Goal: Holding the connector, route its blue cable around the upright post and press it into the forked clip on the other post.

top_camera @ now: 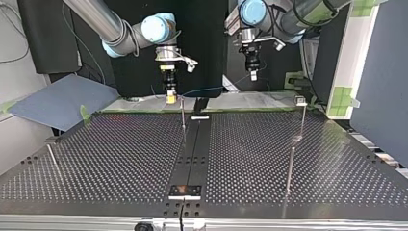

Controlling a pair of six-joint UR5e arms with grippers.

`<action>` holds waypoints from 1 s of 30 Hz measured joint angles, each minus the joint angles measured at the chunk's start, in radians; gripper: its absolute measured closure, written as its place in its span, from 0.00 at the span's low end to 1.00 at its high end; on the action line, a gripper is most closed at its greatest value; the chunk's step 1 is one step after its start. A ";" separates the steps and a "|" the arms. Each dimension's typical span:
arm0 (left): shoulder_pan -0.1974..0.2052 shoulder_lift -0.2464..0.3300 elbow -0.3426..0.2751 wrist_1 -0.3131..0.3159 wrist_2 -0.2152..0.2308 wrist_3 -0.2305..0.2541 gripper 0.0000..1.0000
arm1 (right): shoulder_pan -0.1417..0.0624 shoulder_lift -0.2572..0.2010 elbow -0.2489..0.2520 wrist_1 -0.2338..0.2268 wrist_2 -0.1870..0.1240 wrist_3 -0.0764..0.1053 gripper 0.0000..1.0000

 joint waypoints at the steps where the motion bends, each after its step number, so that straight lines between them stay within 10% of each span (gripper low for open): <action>1: 0.001 0.012 0.010 -0.011 0.000 -0.012 0.99 | 0.000 -0.008 -0.008 0.008 -0.007 0.007 0.62; 30: 0.043 0.268 0.123 -0.268 -0.058 -0.245 0.99 | 0.022 -0.233 -0.271 0.280 -0.195 0.026 0.62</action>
